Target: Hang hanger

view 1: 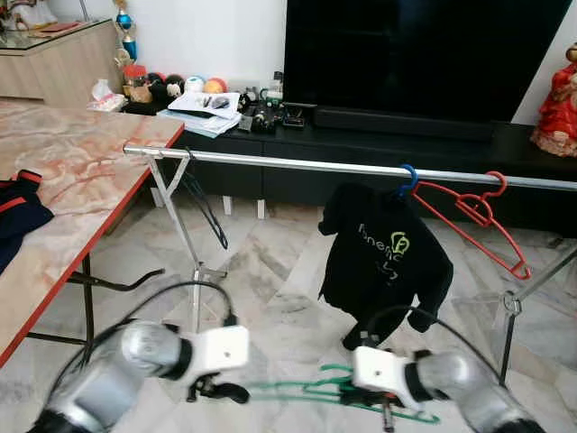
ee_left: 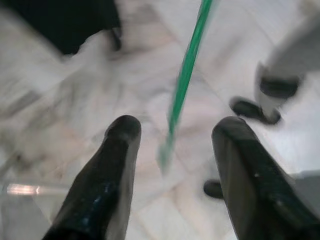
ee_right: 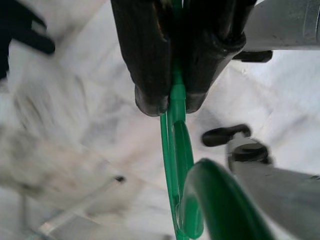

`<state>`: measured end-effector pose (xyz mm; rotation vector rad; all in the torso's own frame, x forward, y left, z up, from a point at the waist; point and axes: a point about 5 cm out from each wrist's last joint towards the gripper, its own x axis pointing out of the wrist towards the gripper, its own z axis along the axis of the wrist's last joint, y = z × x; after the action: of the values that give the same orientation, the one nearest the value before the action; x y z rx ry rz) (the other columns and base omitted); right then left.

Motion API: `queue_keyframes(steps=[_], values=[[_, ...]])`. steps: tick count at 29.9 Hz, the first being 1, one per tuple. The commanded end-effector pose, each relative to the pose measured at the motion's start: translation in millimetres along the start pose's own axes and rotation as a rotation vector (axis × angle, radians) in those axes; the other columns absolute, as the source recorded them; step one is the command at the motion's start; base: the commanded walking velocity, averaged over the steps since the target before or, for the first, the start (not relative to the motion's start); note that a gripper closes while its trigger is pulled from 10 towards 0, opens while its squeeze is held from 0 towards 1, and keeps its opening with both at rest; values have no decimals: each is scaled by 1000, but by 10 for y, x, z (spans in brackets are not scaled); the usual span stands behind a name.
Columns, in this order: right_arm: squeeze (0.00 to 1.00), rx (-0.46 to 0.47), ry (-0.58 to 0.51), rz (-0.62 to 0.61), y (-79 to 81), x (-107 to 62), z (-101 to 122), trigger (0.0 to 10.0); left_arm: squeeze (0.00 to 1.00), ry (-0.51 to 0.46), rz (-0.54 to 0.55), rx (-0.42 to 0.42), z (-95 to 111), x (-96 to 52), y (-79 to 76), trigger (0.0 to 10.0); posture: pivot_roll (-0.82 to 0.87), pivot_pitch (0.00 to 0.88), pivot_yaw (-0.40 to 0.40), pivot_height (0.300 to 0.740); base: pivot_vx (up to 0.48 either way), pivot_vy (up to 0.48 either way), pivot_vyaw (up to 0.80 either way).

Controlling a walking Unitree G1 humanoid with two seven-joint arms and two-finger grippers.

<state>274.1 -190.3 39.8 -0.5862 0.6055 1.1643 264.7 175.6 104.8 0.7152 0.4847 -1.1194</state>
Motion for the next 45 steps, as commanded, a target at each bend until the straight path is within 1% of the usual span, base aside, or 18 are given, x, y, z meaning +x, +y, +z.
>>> queue_keyframes(steps=[1, 2, 3, 5, 6, 7, 10, 11, 13, 14, 16, 18, 21, 22, 23, 30, 37, 45], values=[[0, 91, -75, -153, -86, -106, -33, 0, 965, 4, 142, -135, -225, -96, 81, 10000, 89, 0, -11, 740, 0, 0, 0], [0, 120, -91, -200, -98, -124, -57, 0, 596, 17, 187, -176, -320, -113, 92, 10000, 89, 0, -11, 740, 0, 0, 0], [0, 167, -104, -250, -104, -138, -92, 0, 0, 47, 240, -218, -447, -131, 91, 10000, 83, 0, -8, 740, 0, 0, 0], [0, 258, -128, -326, -82, -150, -156, 0, 0, 116, 333, -301, -704, -152, 46, 10000, 82, 0, -6, 740, 0, 0, 0], [0, 258, -128, -326, -82, -150, -156, 0, 0, 116, 333, -301, -704, -152, 46, 10000, 82, 0, -6, 740, 0, 0, 0], [0, 320, -151, -360, -28, -132, -189, 0, 0, 151, 402, -398, -905, -131, -37, 10000, 79, 0, -2, 740, 0, 0, 0], [0, 382, -182, -393, 44, -84, -195, 0, 0, 211, 464, -533, -1166, -59, -215, 10000, 71, 0, 0, 740, 0, 0, 0], [0, 448, -215, -439, 51, -45, -174, 0, 0, 281, 488, -627, -1364, 24, -414, 10000, 67, 0, -3, 740, 0, 0, 0], [0, 476, -249, -505, 11, -30, -136, 0, 0, 317, 511, -700, -1481, 92, -557, 10000, 59, 0, -5, 740, 0, 0, 0], [0, 565, -334, -596, -56, -3, -55, 0, 0, 369, 561, -804, -1628, 163, -768, 10000, 59, 0, -11, 740, 0, 0, 0], [0, 612, -367, -621, -74, 9, -27, 0, 0, 396, 582, -849, -1682, 192, -859, 10000, 62, 0, -12, 740, 0, 0, 0], [0, 712, -427, -678, -105, 42, 30, 0, 0, 503, 586, -942, -1818, 253, -1215, 10000, 55, 0, -13, 740, 0, 0, 0], [0, 748, -423, -737, -111, 78, 71, 0, 0, 583, 595, -1081, -1898, 299, -1599, 10000, 44, 0, -5, 740, 0, 0, 0], [0, 742, -416, -743, -105, 107, 101, 10000, 0, 601, 592, -1125, -1905, 320, -1713, 10000, 43, 0, -1, 740, 0, 0, 0], [0, 737, -414, -742, -101, 151, 154, 10000, 0, 619, 589, -1171, -1902, 350, -1827, 10000, 48, 0, -2, 740, 0, 0, 0], [0, 758, -429, -755, -128, 250, 217, 10000, 0, 611, 626, -1191, -1893, 387, -1819, 10000, 121, 0, -35, 740, 0, 0, 0], [0, 713, -391, -779, -178, 264, 278, 10000, 0, 609, 666, -1227, -1987, 251, -1757, 10000, 121, 0, -30, 740, 0, 0, 0], [0, 783, -275, -848, -190, 263, 157, 10000, 0, 660, 635, -1208, -2091, 92, -1903, 10000, 106, 0, -31, 740, 0, 0, 0]])
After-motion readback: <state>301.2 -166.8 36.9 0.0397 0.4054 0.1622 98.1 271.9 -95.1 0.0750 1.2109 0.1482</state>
